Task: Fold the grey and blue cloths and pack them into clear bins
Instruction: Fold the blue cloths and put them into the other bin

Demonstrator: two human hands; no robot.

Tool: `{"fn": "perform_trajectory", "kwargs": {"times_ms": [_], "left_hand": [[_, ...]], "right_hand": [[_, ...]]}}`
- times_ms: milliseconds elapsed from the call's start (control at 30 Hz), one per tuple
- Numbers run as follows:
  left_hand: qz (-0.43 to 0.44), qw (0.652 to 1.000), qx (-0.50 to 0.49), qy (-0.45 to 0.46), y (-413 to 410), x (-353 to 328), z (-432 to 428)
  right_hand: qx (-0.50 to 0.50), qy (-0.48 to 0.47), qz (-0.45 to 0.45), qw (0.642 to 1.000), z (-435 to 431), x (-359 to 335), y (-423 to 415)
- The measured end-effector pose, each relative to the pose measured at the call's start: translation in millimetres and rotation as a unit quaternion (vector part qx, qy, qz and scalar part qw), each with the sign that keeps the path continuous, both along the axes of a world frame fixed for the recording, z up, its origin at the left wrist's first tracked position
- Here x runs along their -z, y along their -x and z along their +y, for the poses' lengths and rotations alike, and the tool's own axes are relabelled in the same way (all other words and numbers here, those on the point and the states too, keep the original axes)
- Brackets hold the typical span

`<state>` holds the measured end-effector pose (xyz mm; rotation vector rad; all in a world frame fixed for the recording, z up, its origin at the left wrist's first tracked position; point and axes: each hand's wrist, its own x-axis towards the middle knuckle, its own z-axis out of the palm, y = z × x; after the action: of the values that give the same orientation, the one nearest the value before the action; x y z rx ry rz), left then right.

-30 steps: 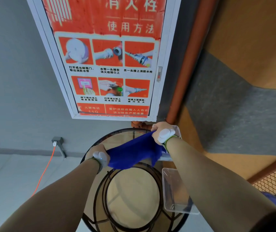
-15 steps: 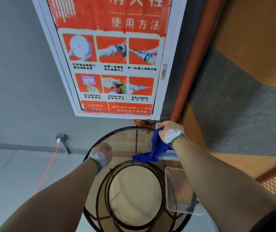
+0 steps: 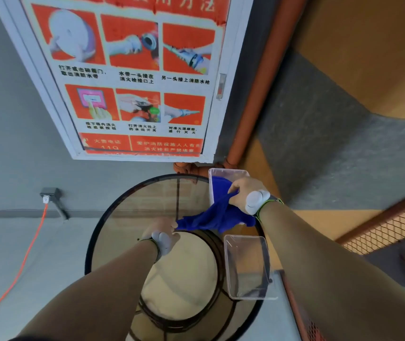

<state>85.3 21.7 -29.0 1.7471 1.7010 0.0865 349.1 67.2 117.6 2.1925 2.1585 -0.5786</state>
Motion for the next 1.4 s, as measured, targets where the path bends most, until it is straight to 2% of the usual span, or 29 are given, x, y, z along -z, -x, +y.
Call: {"fn": "perform_trajectory", "kwargs": {"times_ms": [133, 300, 567, 700, 1033, 1100, 1167, 1267, 1333, 1400], "left_hand": [[-0.002, 0.999, 0.035, 0.007, -20, 17, 19], [0.024, 1.000, 0.008, -0.018, -34, 32, 37], [0.064, 0.997, 0.031, 0.013, -52, 39, 60], [0.086, 0.995, 0.049, -0.026, -51, 35, 66], [0.007, 0.989, -0.129, -0.074, -7, -5, 75], [-0.017, 0.978, -0.187, -0.088, 6, -12, 73], [-0.079, 0.958, -0.260, -0.092, 20, -21, 68], [-0.173, 0.893, -0.409, -0.070, 39, -33, 63], [-0.202, 0.851, -0.482, -0.060, 55, -42, 58], [-0.187, 0.834, -0.518, -0.034, 64, -47, 54]], "right_hand": [[0.035, 0.025, -0.001, 0.999, -6, 10, -19], [0.079, 0.048, 0.016, 0.996, -15, 20, -37], [0.116, 0.079, 0.043, 0.989, -25, 22, -46], [0.114, 0.094, 0.069, 0.987, -28, 18, -46], [0.088, 0.076, 0.150, 0.982, -7, 9, -32], [0.086, 0.052, 0.162, 0.982, -1, 8, -25], [0.091, 0.016, 0.174, 0.980, 3, 5, -16], [0.086, -0.025, 0.192, 0.977, 5, -3, -2], [0.076, -0.024, 0.213, 0.974, 3, -10, 10], [0.069, -0.022, 0.197, 0.978, 5, -15, 17]]}}
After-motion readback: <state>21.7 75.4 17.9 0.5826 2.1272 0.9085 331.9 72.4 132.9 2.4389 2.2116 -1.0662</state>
